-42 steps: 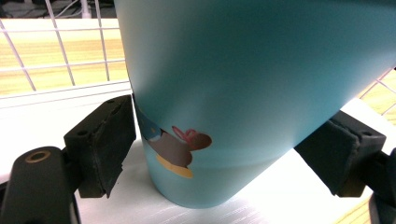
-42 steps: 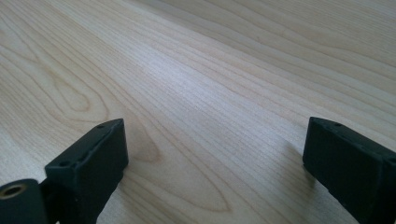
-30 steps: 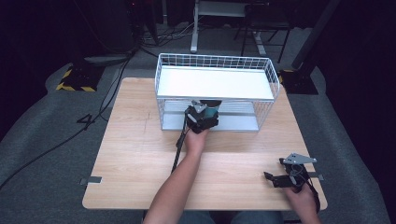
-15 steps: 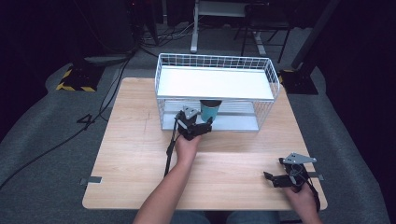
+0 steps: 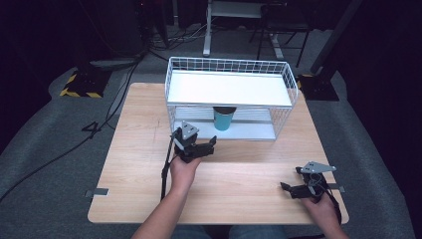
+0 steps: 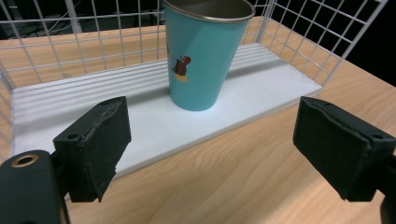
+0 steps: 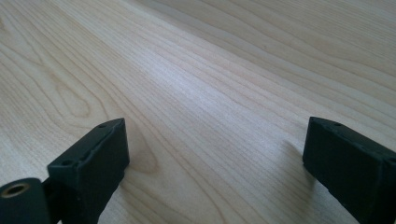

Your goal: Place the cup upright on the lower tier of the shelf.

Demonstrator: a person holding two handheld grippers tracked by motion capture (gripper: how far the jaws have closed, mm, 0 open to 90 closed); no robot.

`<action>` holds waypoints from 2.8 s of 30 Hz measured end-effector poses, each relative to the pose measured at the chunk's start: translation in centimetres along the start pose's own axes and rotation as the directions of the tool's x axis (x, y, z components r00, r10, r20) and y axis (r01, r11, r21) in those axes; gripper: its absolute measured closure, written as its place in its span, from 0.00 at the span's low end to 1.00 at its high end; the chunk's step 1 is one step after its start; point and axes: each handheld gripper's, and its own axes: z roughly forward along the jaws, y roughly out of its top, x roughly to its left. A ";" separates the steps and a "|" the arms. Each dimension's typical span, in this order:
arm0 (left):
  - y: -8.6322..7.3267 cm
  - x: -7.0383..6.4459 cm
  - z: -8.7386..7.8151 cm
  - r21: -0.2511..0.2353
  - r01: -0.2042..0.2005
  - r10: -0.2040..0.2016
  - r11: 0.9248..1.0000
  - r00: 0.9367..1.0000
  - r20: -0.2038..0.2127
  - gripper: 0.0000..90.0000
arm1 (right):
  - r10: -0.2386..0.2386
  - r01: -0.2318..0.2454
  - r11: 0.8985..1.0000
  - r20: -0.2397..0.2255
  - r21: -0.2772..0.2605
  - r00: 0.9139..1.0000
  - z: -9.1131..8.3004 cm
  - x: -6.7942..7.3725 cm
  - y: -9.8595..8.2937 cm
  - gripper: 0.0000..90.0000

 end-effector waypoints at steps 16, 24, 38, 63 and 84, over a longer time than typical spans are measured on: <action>-1.3 0.6 -6.1 0.033 -0.058 0.057 0.998 0.998 0.025 0.13 | -0.006 0.006 1.000 -0.005 0.000 1.000 0.1 -0.1 0.1 0.09; -2.3 1.7 -9.0 0.038 -0.052 0.051 0.998 0.998 0.035 0.13 | -0.007 0.007 1.000 -0.006 0.001 1.000 0.1 -0.1 0.1 0.09; -5.3 3.8 -13.0 0.123 -0.095 0.082 0.988 0.991 0.110 0.14 | -0.007 0.007 1.000 -0.005 0.001 1.000 0.1 -0.1 0.1 0.09; -11.5 6.4 -11.8 0.369 -0.121 0.113 0.921 0.993 0.044 0.17 | -0.006 0.006 1.000 -0.005 0.000 1.000 0.1 -0.1 0.1 0.09; -12.2 6.3 -10.8 0.366 -0.156 0.159 0.917 0.987 0.023 0.10 | -0.007 0.007 1.000 -0.002 0.001 1.000 0.1 0.0 0.1 0.09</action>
